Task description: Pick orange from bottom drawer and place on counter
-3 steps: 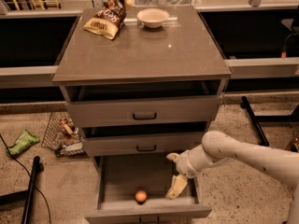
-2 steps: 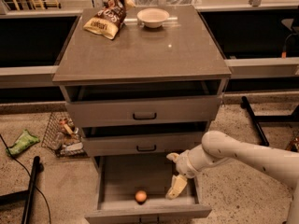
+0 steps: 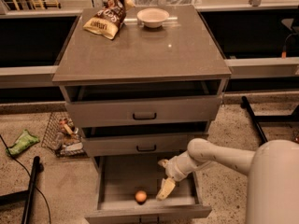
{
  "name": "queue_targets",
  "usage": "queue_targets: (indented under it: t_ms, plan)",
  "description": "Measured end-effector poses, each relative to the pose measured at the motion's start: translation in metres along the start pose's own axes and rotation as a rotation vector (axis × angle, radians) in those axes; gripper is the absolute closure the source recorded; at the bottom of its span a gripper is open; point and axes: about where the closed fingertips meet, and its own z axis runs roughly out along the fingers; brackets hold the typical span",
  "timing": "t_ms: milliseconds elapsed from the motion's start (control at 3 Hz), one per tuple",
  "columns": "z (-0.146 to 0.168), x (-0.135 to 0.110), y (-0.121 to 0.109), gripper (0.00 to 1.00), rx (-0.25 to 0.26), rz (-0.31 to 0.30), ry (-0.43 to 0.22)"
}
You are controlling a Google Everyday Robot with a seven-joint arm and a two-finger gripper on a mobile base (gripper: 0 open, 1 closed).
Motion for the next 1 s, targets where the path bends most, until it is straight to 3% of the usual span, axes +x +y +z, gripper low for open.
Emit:
queue_targets:
  t_ms: [333, 667, 1000]
  plan:
    - [0.072, 0.018, -0.034, 0.00, -0.039, -0.024, -0.070]
    - [0.108, 0.026, -0.050, 0.00, -0.050, -0.041, -0.119]
    - [0.138, 0.029, -0.061, 0.00, -0.029, -0.055, -0.162]
